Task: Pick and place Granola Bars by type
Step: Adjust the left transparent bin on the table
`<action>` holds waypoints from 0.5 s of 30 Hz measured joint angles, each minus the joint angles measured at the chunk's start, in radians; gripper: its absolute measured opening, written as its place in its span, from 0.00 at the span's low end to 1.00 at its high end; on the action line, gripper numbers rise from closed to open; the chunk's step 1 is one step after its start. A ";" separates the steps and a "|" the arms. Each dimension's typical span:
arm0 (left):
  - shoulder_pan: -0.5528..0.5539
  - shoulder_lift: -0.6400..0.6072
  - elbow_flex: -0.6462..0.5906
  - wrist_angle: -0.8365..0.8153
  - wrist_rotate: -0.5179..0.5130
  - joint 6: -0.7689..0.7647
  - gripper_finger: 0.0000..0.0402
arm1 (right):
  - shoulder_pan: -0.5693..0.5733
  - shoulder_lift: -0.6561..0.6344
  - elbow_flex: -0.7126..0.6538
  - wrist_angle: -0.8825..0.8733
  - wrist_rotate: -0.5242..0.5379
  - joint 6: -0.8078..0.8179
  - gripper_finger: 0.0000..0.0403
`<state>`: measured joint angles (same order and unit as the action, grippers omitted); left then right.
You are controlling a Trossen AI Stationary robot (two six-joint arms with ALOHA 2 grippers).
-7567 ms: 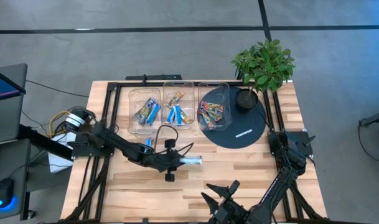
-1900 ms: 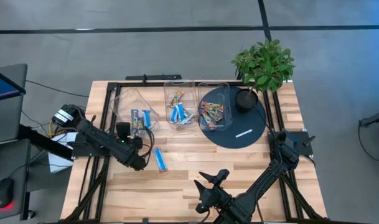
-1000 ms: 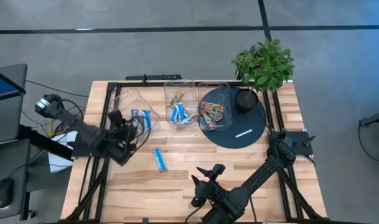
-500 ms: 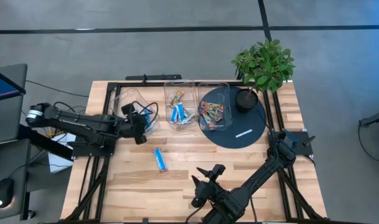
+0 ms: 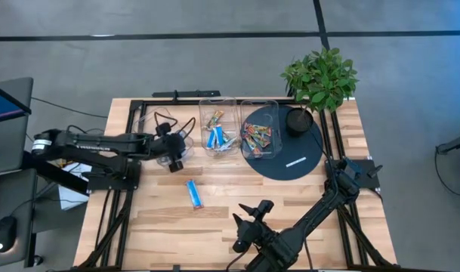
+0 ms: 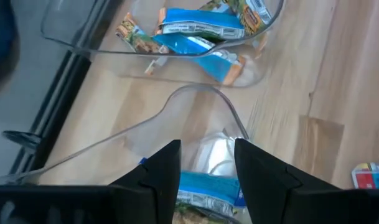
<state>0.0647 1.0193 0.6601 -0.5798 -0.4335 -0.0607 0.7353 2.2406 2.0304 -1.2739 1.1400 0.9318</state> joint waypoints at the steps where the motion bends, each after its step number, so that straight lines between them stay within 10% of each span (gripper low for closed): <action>1: 0.015 0.013 0.000 0.014 0.013 0.008 0.36 | 0.000 0.000 0.000 0.000 0.000 0.000 0.44; 15: 0.071 0.127 0.000 0.086 0.168 0.095 0.36 | 0.004 0.000 0.000 -0.004 -0.013 0.000 0.44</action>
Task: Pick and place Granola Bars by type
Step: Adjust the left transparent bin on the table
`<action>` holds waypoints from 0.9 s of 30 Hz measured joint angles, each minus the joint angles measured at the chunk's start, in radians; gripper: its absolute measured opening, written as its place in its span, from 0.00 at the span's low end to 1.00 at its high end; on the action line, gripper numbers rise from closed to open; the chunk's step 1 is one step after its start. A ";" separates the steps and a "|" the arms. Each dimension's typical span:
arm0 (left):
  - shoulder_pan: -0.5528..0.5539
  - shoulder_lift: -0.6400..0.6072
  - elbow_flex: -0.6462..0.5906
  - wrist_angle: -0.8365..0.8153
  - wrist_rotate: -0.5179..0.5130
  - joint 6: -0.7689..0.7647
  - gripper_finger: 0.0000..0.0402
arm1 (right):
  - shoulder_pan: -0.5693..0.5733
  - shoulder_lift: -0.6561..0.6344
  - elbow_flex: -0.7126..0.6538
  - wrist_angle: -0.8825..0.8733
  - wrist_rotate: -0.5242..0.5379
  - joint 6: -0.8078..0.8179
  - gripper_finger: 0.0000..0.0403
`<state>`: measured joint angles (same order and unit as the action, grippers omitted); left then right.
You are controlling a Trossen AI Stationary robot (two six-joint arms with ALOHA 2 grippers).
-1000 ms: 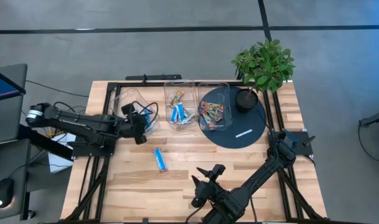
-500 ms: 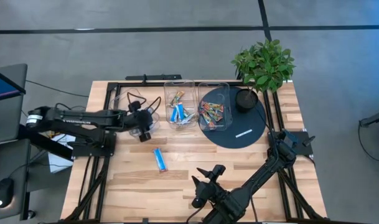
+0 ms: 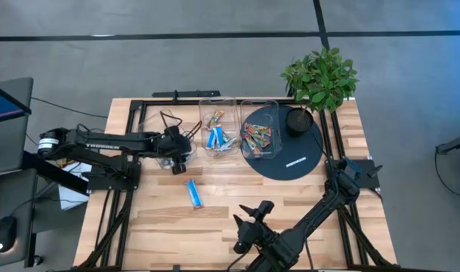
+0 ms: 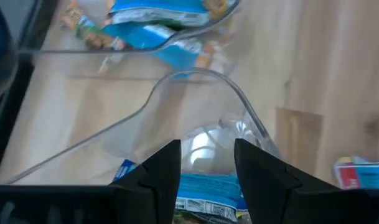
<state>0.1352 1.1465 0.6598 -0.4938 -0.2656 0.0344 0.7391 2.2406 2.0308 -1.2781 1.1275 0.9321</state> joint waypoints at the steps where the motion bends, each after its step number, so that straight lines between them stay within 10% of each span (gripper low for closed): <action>1: 0.000 -0.003 0.000 0.000 0.016 0.009 0.36 | 0.000 0.000 0.000 0.000 0.000 0.000 0.44; 17: -0.038 -0.004 -0.005 -0.218 0.227 0.046 0.36 | 0.000 0.000 0.000 0.001 -0.002 0.002 0.44; 27: -0.058 -0.065 -0.004 -0.188 0.019 -0.043 0.36 | 0.000 0.000 0.000 0.004 -0.003 0.002 0.44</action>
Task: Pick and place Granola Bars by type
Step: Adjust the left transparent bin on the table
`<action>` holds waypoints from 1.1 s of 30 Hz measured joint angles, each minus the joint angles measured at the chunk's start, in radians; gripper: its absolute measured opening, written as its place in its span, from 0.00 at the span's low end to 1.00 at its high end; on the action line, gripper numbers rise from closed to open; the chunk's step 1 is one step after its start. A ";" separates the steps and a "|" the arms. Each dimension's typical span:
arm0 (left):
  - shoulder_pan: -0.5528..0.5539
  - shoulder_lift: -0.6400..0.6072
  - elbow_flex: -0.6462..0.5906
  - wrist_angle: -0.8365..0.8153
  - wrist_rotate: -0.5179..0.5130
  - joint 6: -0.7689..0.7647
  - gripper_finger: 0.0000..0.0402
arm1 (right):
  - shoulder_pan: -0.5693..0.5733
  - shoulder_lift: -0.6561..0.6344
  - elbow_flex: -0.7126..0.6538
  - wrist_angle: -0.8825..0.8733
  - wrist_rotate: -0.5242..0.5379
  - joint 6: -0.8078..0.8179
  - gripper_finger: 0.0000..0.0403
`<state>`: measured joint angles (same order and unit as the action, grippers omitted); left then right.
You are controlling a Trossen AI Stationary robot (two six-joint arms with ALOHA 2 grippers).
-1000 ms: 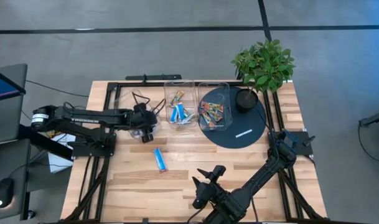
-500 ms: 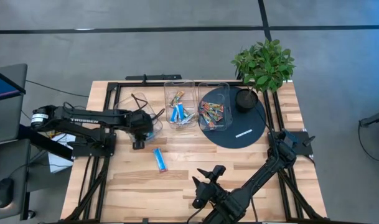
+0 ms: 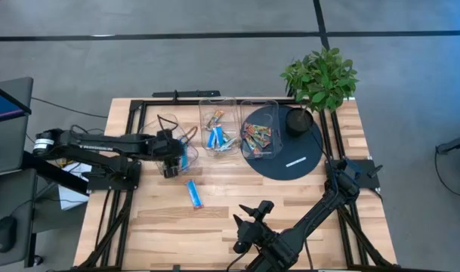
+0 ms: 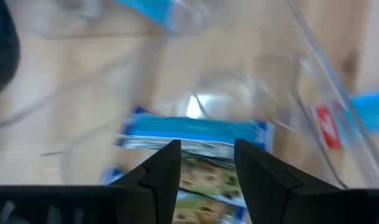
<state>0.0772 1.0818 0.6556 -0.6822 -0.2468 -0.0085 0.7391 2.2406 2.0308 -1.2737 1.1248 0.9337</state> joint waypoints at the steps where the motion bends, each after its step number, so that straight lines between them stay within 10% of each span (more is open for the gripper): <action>1: 0.000 -0.020 0.000 0.007 -0.026 -0.014 0.36 | 0.000 0.000 0.000 0.000 0.000 0.000 0.44; 13: -0.006 -0.290 0.002 0.042 0.212 -0.128 0.36 | -0.001 0.000 0.000 0.005 0.000 0.000 0.44; 33: -0.112 -0.193 -0.069 0.068 0.211 -0.213 0.36 | -0.012 0.000 0.000 0.011 -0.001 -0.002 0.44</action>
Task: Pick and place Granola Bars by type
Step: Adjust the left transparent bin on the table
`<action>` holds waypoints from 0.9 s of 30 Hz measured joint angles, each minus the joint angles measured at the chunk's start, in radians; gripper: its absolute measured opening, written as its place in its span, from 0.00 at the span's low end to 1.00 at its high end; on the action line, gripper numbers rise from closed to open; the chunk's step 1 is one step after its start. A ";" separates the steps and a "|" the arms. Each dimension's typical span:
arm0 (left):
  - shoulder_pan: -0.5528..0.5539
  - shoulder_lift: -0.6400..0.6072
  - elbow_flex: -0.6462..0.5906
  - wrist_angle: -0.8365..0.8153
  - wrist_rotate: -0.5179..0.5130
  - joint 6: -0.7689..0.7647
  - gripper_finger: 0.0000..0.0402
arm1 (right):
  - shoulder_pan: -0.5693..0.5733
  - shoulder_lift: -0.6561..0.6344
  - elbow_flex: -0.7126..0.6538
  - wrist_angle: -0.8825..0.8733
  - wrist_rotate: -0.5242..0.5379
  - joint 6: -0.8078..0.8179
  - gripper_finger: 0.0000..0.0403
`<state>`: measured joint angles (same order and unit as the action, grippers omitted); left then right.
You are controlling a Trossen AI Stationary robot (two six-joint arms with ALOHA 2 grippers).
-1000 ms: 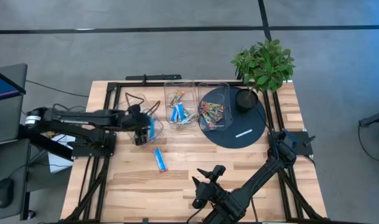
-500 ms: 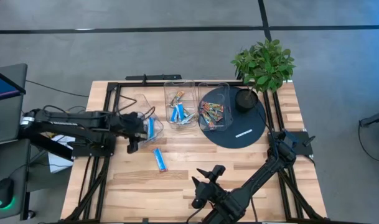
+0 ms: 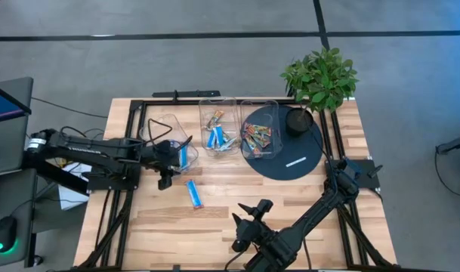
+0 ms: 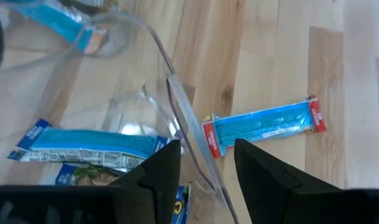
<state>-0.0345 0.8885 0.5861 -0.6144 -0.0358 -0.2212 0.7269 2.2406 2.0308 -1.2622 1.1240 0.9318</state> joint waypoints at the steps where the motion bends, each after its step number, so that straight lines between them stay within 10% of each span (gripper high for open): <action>1: 0.000 0.010 0.000 -0.003 0.000 -0.006 0.36 | 0.000 0.000 0.000 0.000 0.000 0.000 0.44; 27: 0.000 0.220 0.000 0.001 -0.018 0.169 0.01 | 0.001 0.000 0.000 0.000 -0.001 0.000 0.44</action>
<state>-0.0344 1.1084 0.5865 -0.6136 -0.0535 -0.0519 0.7277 2.2406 2.0308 -1.2627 1.1229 0.9318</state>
